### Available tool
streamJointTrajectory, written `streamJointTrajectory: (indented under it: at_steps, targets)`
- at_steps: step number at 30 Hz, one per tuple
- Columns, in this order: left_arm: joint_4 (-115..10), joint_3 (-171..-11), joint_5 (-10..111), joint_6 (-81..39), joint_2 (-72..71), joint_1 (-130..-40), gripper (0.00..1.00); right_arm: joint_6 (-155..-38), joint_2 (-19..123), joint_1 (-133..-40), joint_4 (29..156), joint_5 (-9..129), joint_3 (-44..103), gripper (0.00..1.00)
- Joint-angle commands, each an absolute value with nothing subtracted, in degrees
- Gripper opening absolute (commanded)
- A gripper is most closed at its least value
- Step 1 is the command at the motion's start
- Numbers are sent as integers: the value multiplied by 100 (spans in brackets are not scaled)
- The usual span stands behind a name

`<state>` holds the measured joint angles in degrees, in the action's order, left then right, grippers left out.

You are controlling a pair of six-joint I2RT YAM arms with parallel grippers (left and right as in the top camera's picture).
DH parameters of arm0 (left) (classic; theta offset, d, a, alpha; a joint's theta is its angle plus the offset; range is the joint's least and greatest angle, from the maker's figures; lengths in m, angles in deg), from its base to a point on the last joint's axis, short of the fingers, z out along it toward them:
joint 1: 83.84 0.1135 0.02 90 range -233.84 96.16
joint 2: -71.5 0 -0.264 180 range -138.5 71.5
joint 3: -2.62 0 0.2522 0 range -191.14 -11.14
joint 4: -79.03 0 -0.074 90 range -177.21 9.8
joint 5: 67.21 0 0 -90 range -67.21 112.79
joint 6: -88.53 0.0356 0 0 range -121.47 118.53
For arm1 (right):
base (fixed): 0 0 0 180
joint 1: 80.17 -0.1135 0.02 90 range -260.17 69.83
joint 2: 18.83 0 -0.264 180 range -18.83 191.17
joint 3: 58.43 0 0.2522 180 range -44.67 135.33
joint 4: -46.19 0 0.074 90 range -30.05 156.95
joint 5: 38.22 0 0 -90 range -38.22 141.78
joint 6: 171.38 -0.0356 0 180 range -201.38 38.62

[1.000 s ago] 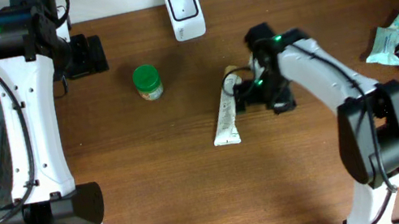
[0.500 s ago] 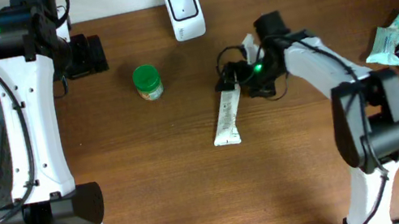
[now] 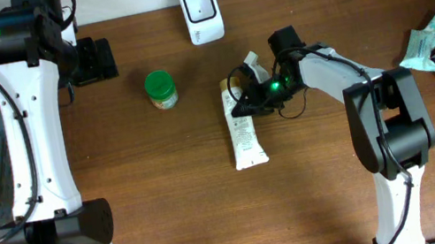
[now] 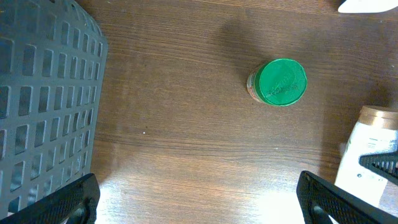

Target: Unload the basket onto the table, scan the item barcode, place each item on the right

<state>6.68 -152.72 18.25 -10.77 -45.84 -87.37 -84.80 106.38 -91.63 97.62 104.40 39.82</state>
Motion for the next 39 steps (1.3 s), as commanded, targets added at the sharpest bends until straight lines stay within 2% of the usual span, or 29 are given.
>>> streamJointTrajectory:
  at_steps: [1, 2, 3, 8, 11, 12, 15, 17, 20, 29, 31, 39]
  targets:
    - [675, -15265, 1801, -1127, -4595, -8741, 99, -8430, 10638, -9166, 10018, 10208, 3986, 55]
    - [675, -15263, 1801, -1127, -4595, -8741, 99, -8587, 10638, -9166, 10140, 9985, 3986, 77]
    - [677, -15265, 1801, -1127, -4595, -8741, 99, -8635, 10638, -9168, 10293, 9933, 3986, 83]
    - [677, -15263, 1799, -1127, -4595, -8741, 99, -8635, 10638, -9257, 10901, 9841, 3984, 85]
    - [675, -15263, 1801, -1127, -4593, -8741, 99, -9051, 10638, -9520, 11159, 8864, 3840, 85]
    - [675, -15263, 1801, -1127, -4595, -8741, 99, -9049, 10638, -9555, 11157, 8851, 3785, 80]
    - [675, -15265, 1799, -1127, -4595, -8741, 99, -9049, 10638, -9518, 11165, 8857, 3761, 37]
    - [677, -15263, 1801, -1127, -4595, -8741, 100, -9049, 10638, -9480, 11163, 8859, 3761, 31]
    - [675, -15265, 1801, -1127, -4595, -8741, 99, -9044, 10638, -9351, 11135, 9130, 3761, 4]
    - [675, -15265, 1799, -1127, -4595, -8741, 99, -8524, 10430, -8980, 10844, 11237, 4076, 4]
    - [677, -15265, 1799, -1127, -4595, -8741, 99, -8048, 10203, -8941, 10877, 11779, 4209, 4]
    - [675, -15263, 1801, -1127, -4595, -8741, 99, -6979, 8476, -8962, 10807, 11862, 4349, 4]
